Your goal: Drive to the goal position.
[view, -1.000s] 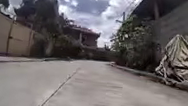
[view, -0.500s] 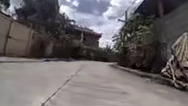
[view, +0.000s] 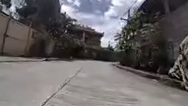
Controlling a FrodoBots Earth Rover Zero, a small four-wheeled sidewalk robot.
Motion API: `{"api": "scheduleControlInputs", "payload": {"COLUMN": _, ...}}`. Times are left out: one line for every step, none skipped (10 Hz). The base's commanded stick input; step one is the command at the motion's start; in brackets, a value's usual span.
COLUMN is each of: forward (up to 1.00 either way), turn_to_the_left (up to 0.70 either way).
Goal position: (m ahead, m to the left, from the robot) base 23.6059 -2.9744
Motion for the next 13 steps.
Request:
{"api": "scheduleControlInputs", "payload": {"forward": 0.70, "turn_to_the_left": 0.00}}
{"api": "scheduleControlInputs", "payload": {"forward": 0.70, "turn_to_the_left": 0.00}}
{"api": "scheduleControlInputs", "payload": {"forward": 0.70, "turn_to_the_left": 0.00}}
{"api": "scheduleControlInputs", "payload": {"forward": 0.70, "turn_to_the_left": -0.03}}
{"api": "scheduleControlInputs", "payload": {"forward": 0.70, "turn_to_the_left": -0.10}}
{"api": "scheduleControlInputs", "payload": {"forward": 0.70, "turn_to_the_left": -0.16}}
{"api": "scheduleControlInputs", "payload": {"forward": 0.70, "turn_to_the_left": -0.23}}
{"api": "scheduleControlInputs", "payload": {"forward": 0.70, "turn_to_the_left": -0.30}}
{"api": "scheduleControlInputs", "payload": {"forward": 0.70, "turn_to_the_left": -0.35}}
{"api": "scheduleControlInputs", "payload": {"forward": 0.70, "turn_to_the_left": -0.35}}
{"api": "scheduleControlInputs", "payload": {"forward": 0.70, "turn_to_the_left": -0.31}}
{"api": "scheduleControlInputs", "payload": {"forward": 0.70, "turn_to_the_left": -0.25}}
{"api": "scheduleControlInputs", "payload": {"forward": 0.70, "turn_to_the_left": -0.19}}
